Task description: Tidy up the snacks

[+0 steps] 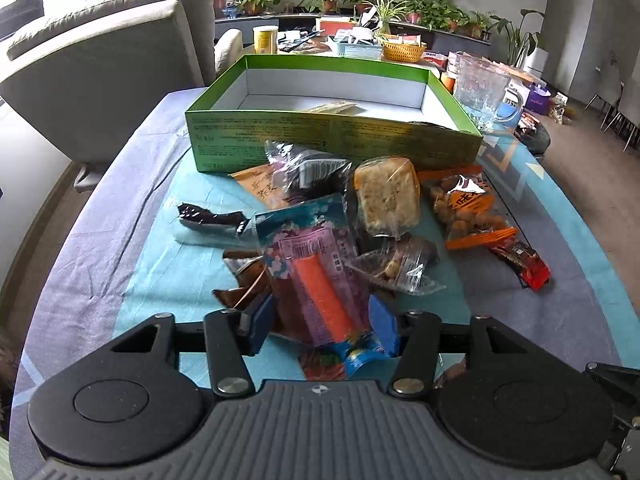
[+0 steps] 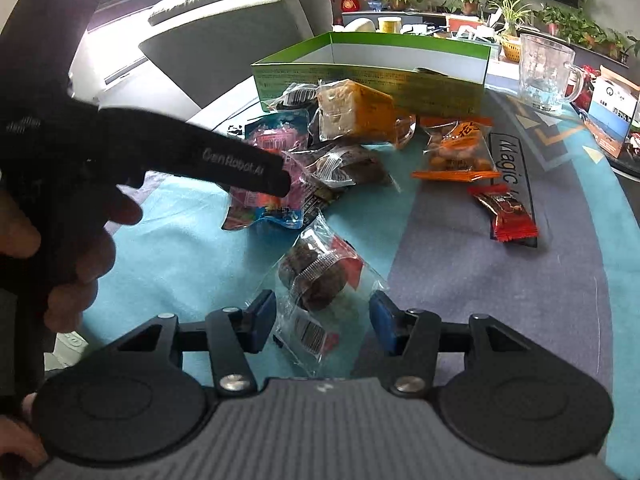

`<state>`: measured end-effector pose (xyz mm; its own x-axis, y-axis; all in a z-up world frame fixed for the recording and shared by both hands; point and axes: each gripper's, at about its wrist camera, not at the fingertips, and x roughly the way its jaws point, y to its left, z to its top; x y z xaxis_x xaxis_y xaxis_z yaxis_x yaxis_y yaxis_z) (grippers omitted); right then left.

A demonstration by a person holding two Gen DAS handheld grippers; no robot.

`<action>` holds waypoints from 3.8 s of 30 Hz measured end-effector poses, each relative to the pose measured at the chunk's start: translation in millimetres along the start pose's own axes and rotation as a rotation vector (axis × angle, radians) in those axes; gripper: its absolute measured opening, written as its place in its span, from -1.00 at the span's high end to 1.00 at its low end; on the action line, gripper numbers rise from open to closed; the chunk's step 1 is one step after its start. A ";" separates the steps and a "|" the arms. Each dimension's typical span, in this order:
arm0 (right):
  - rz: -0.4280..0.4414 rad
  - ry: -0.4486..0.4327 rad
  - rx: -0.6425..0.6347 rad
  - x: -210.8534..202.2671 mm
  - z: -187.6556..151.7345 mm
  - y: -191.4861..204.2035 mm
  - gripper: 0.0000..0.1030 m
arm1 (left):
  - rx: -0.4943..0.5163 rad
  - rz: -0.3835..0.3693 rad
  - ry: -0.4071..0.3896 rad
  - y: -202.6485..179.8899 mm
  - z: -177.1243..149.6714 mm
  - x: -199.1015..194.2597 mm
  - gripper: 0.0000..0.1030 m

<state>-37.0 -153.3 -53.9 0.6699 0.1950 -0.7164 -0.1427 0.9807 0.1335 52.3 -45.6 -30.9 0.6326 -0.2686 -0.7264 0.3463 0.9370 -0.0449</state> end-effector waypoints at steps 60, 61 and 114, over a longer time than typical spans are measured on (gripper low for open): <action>0.006 -0.063 0.096 -7.4 -2.0 -34.3 0.34 | -0.504 0.000 0.260 32.5 0.9 6.2 -0.05; 0.008 -0.064 0.096 -7.5 -2.3 -34.6 0.34 | -0.513 0.006 0.267 31.8 2.4 8.9 -0.08; -0.106 -0.135 0.120 -5.2 9.4 -39.0 0.35 | -0.069 0.061 -0.111 -6.0 38.4 -33.4 -0.06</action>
<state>-28.1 -192.4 -48.9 0.7694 0.0828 -0.6334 0.0163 0.9887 0.1489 55.7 -50.8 20.0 0.7252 -0.2304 -0.6489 0.2590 0.9644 -0.0530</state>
